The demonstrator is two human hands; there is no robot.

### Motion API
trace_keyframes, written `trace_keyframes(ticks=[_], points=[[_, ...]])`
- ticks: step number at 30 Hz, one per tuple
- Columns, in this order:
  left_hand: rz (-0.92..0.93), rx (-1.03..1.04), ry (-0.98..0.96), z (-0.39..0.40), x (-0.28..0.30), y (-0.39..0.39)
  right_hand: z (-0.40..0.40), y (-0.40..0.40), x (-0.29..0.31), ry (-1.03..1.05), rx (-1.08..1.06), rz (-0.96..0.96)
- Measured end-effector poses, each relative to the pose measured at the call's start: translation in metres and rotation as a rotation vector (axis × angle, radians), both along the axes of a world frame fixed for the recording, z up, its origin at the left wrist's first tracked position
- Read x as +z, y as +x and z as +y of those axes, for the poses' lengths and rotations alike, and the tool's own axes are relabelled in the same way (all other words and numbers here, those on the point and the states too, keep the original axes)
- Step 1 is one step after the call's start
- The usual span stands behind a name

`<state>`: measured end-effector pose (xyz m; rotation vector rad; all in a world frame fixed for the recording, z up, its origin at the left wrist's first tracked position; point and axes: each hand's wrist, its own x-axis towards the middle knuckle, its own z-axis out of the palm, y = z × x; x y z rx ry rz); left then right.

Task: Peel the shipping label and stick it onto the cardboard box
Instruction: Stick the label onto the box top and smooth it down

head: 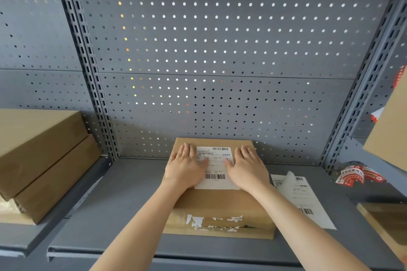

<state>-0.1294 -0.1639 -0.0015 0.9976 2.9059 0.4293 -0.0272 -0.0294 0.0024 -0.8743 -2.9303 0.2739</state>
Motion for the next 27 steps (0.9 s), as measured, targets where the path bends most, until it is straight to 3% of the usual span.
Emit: trace_keyframes(ticks=[7,15,27], points=[[-0.033,-0.084,0.039,-0.015,0.007,-0.004,0.003,0.005,0.001,-0.02,0.034,0.02],[0.002,-0.031,0.095,-0.017,0.01,0.013,-0.007,0.012,0.003,0.005,-0.024,0.04],[0.003,0.043,-0.021,-0.008,0.005,0.035,-0.026,0.016,0.003,0.053,-0.054,-0.011]])
